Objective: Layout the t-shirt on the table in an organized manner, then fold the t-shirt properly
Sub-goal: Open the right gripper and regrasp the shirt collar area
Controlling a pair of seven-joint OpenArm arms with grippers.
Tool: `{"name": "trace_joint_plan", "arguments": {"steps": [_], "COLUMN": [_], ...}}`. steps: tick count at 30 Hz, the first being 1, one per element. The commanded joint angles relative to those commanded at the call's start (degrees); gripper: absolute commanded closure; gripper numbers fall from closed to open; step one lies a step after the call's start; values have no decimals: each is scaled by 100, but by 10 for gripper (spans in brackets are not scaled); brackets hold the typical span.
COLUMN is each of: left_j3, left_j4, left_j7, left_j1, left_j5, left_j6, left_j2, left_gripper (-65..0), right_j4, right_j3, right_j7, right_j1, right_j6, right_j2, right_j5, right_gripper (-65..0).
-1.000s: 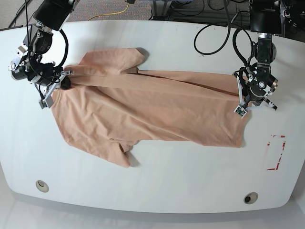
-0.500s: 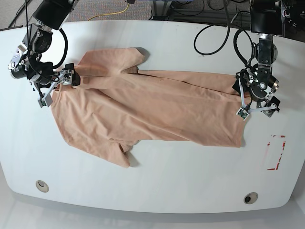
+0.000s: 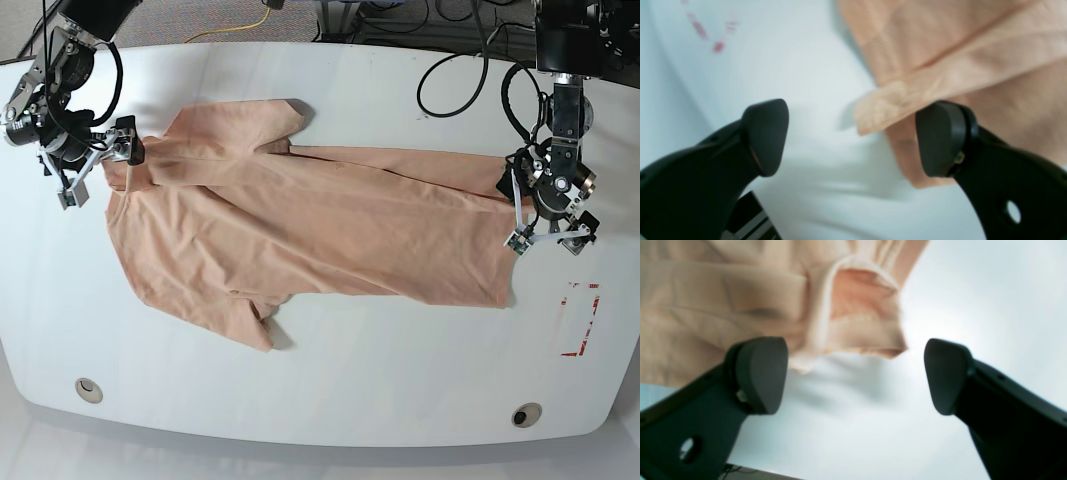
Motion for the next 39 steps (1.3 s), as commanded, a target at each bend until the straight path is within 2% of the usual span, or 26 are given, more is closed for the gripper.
{"name": "trace_joint_plan", "arguments": {"steps": [11, 16, 20, 21, 22, 23, 26, 27, 29, 30, 32, 34, 39], "left_j3": [0, 0, 0, 0, 0, 0, 0, 0, 0, 0, 0, 0, 0], "left_j4": [-9, -18, -18, -18, -18, -18, -18, -18, -18, -18, -18, -18, -18], "left_j7": [0, 0, 0, 0, 0, 0, 0, 0, 0, 0, 0, 0, 0], "left_j1": [9, 9, 9, 9, 18, 18, 18, 18, 18, 18, 18, 18, 18], "left_j5": [0, 0, 0, 0, 0, 0, 0, 0, 0, 0, 0, 0, 0], "left_j6": [0, 0, 0, 0, 0, 0, 0, 0, 0, 0, 0, 0, 0], "left_j2": [9, 9, 9, 9, 9, 0, 0, 0, 0, 0, 0, 0, 0], "left_gripper": [-572, -572, -572, -572, -572, -572, -572, -572, -572, -572, -572, -572, -572], "right_j4": [-9, -167, -308, -334, -387, -396, -492, -519, -554, -554, -527, -510, -176], "right_j3": [-26, -44, -44, -44, -44, -44, -18, -9, -9, -9, -9, 9, 246], "right_j7": [0, 0, 0, 0, 0, 0, 9, 9, 9, 9, 9, 9, -26], "right_j1": [141, 202, 308, 316, 316, 325, 404, 431, 431, 431, 413, 378, 70], "right_j6": [0, 0, 0, 0, 0, 0, 0, 0, 0, 0, 0, 0, 0], "right_j2": [-176, -360, -396, -404, -431, -448, -484, -492, -492, -484, -475, -475, -466], "right_j5": [9, 9, 9, 9, 9, 0, 0, -9, -18, -18, -18, -18, 9], "right_gripper": [-620, -620, -590, -566, -503, -480, -289, -200, -62, -13, 0, -33, 0]}}
